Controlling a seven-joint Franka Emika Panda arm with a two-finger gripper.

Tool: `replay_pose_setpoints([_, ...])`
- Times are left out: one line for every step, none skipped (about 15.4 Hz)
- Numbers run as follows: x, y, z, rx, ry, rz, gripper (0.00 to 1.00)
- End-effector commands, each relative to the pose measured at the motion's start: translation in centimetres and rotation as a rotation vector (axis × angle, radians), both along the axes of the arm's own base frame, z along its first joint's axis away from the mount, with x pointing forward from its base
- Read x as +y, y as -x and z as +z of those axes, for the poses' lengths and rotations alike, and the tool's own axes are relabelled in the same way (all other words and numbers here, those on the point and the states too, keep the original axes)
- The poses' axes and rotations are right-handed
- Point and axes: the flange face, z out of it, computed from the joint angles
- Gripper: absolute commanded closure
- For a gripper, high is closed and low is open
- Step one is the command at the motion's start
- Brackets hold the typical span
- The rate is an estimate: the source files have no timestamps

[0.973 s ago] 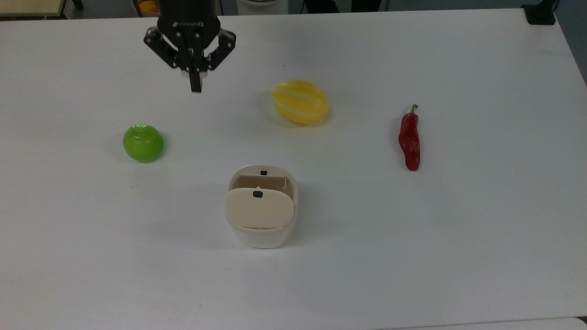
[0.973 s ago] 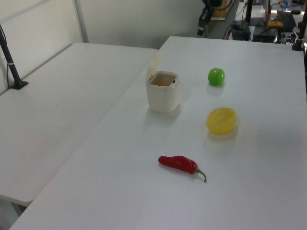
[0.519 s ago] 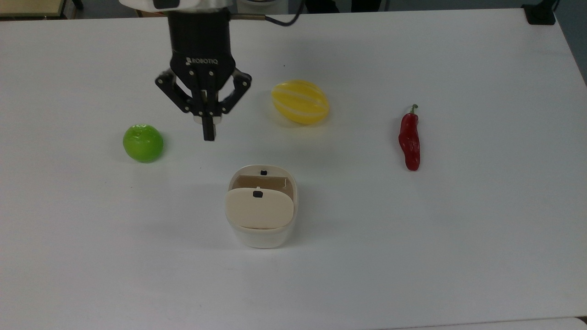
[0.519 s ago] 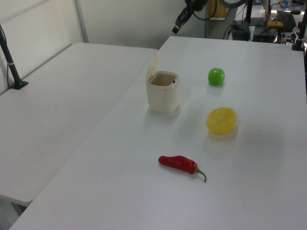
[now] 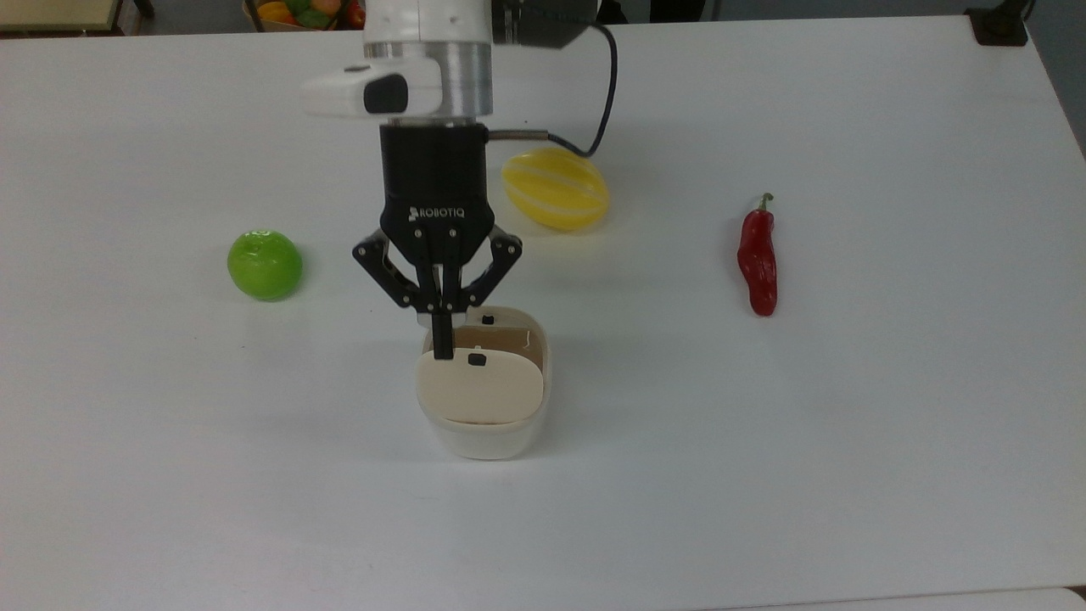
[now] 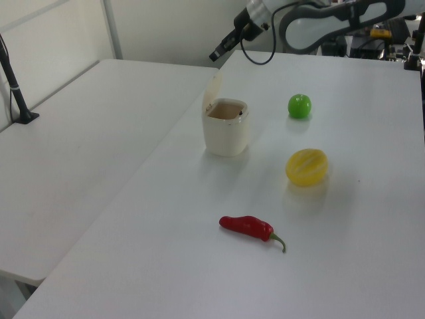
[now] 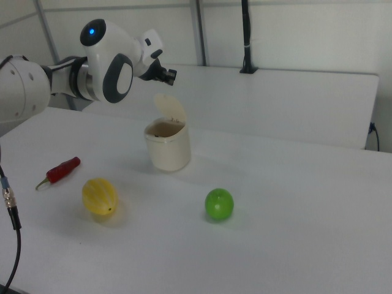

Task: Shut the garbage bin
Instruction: 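Lower the gripper onto the raised lid behind the bin opening, then push the lid down over the bin opening with the gripper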

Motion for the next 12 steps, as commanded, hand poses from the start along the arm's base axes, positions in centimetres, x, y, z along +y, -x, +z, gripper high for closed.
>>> replay_pose_setpoints([0.49,-1.19,-1.79,-0.061,-0.026,-0.009,1.00])
replay_pose_setpoints([0.48,-1.26,-1.97,-0.069,-0.030,-0.010,1.00])
replay_pose_setpoints([0.58,-1.29,-2.28,-0.064,-0.032,-0.010,1.00])
replay_pose_setpoints([0.66,-1.26,-2.19,-0.064,-0.034,-0.010,1.00])
replay_pose_setpoints([0.57,-1.27,-2.23,-0.061,-0.033,-0.011,1.00])
replay_pose_setpoints([0.56,-1.22,-2.06,-0.059,-0.038,-0.015,1.00])
replay_pose_setpoints([0.75,-1.13,-1.76,-0.060,-0.041,-0.014,1.00])
replay_pose_setpoints([0.77,-1.04,-1.81,-0.045,-0.039,-0.013,1.00])
replay_pose_setpoints([0.77,-0.91,-1.85,-0.009,-0.033,-0.012,1.00])
replay_pose_setpoints([0.73,-0.69,-1.75,0.046,-0.028,-0.012,1.00])
replay_pose_setpoints([0.72,-0.47,-1.87,0.099,-0.022,-0.011,1.00])
replay_pose_setpoints([0.82,-0.32,-1.97,0.127,-0.019,-0.010,1.00])
